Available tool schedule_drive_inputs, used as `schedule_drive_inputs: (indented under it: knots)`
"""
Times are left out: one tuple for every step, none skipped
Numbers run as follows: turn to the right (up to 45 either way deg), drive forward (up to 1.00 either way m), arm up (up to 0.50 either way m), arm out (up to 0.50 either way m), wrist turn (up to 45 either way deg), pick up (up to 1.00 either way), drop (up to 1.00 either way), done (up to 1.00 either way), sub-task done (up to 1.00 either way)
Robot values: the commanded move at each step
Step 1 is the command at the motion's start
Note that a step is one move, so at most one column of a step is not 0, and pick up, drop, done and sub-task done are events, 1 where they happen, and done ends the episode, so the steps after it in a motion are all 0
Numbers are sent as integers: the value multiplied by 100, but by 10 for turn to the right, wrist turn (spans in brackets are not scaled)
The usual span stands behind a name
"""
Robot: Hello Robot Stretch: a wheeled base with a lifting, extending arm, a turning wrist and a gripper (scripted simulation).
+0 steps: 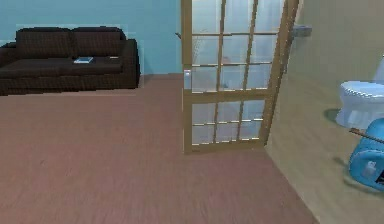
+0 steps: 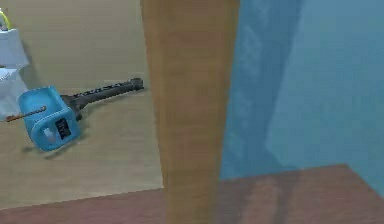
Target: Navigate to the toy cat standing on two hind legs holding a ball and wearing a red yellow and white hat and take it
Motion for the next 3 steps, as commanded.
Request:
schedule_drive_inputs:
  knots:
    - [450,0,0,0,0,0,0,0,0]
    - [240,0,0,0,0,0,0,0,0]
    - [0,100,0,0,0,0,0,0,0]
